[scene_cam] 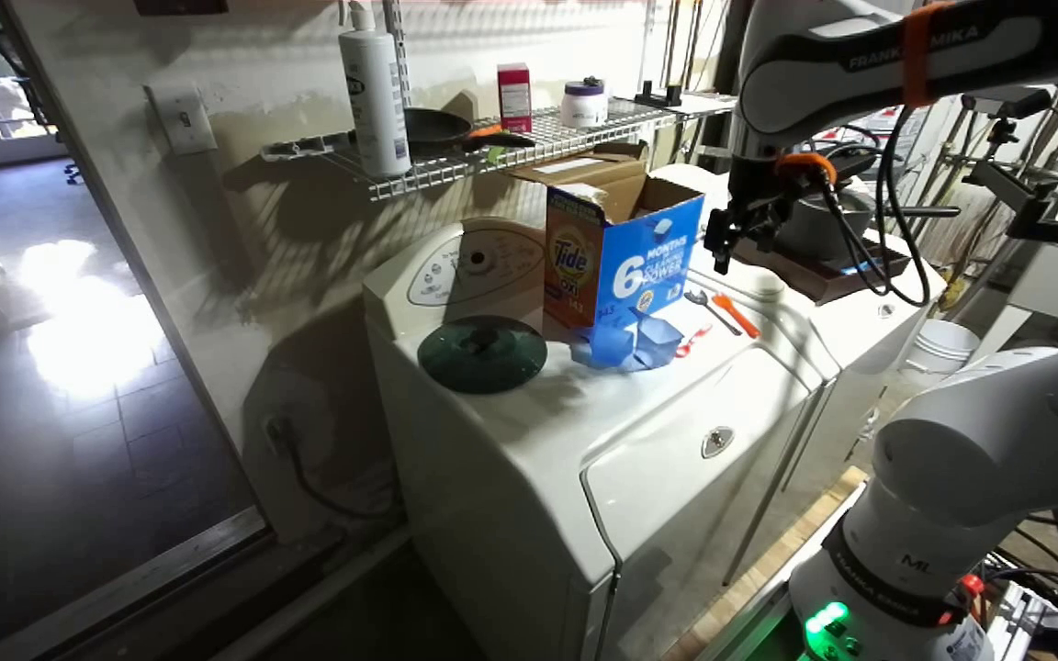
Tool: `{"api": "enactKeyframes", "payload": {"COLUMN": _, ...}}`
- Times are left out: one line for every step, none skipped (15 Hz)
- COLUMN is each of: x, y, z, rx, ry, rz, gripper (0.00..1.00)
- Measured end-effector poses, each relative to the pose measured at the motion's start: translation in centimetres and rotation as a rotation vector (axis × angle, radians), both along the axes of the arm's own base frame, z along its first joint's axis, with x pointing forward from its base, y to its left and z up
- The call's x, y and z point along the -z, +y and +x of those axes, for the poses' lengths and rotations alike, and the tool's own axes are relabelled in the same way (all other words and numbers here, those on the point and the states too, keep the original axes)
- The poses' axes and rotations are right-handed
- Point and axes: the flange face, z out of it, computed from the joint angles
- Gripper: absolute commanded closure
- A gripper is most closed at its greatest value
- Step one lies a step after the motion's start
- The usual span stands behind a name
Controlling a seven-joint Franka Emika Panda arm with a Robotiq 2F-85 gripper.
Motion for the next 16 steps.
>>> {"api": "enactKeyframes", "payload": {"x": 0.8, "y": -1.3, "z": 0.7, "rx": 0.054, "ry": -0.012, "rz": 0.002, "gripper": 0.0}}
{"api": "enactKeyframes", "payload": {"x": 1.7, "y": -2.5, "z": 1.3, "rx": 0.11, "ry": -0.018, "rz": 0.004, "gripper": 0.0}}
{"api": "enactKeyframes", "payload": {"x": 2.6, "y": -3.6, "z": 1.8, "rx": 0.164, "ry": -0.022, "rz": 0.005, "gripper": 0.0}}
{"api": "enactKeyframes", "payload": {"x": 3.8, "y": -4.6, "z": 2.3, "rx": 0.218, "ry": -0.021, "rz": 0.006, "gripper": 0.0}}
{"api": "enactKeyframes", "payload": {"x": 4.8, "y": -5.4, "z": 2.7, "rx": 0.273, "ry": -0.016, "rz": 0.006, "gripper": 0.0}}
{"api": "enactKeyframes", "payload": {"x": 5.8, "y": -6.2, "z": 3.1, "rx": 0.322, "ry": -0.01, "rz": 0.006, "gripper": 0.0}}
{"api": "enactKeyframes", "payload": {"x": 6.7, "y": -6.9, "z": 3.4, "rx": 0.365, "ry": -0.002, "rz": 0.006, "gripper": 0.0}}
{"api": "enactKeyframes", "payload": {"x": 7.5, "y": -7.5, "z": 3.7, "rx": 0.403, "ry": 0.004, "rz": 0.006, "gripper": 0.0}}
{"api": "enactKeyframes", "payload": {"x": 8.2, "y": -8.2, "z": 4.0, "rx": 0.44, "ry": 0.007, "rz": 0.005, "gripper": 0.0}}
{"api": "enactKeyframes", "payload": {"x": 8.8, "y": -8.9, "z": 4.2, "rx": 0.473, "ry": 0.012, "rz": 0.004, "gripper": 0.0}}
{"api": "enactKeyframes", "payload": {"x": 9.3, "y": -9.6, "z": 4.4, "rx": 0.501, "ry": 0.016, "rz": 0.004, "gripper": 0.0}}
{"api": "enactKeyframes", "payload": {"x": 9.7, "y": -10.3, "z": 4.6, "rx": 0.518, "ry": 0.011, "rz": 0.004, "gripper": 0.0}}
{"api": "enactKeyframes", "payload": {"x": 10.1, "y": -11.0, "z": 4.9, "rx": 0.527, "ry": -0.003, "rz": 0.003, "gripper": 0.0}}
{"api": "enactKeyframes", "payload": {"x": 10.5, "y": -11.6, "z": 5.0, "rx": 0.532, "ry": -0.02, "rz": 0.003, "gripper": 0.0}}
{"api": "enactKeyframes", "payload": {"x": 10.8, "y": -12.2, "z": 5.3, "rx": 0.524, "ry": -0.049, "rz": 0.003, "gripper": 0.0}}
{"api": "enactKeyframes", "payload": {"x": 11.0, "y": -12.7, "z": 5.6, "rx": 0.511, "ry": -0.088, "rz": 0.004, "gripper": 0.0}}
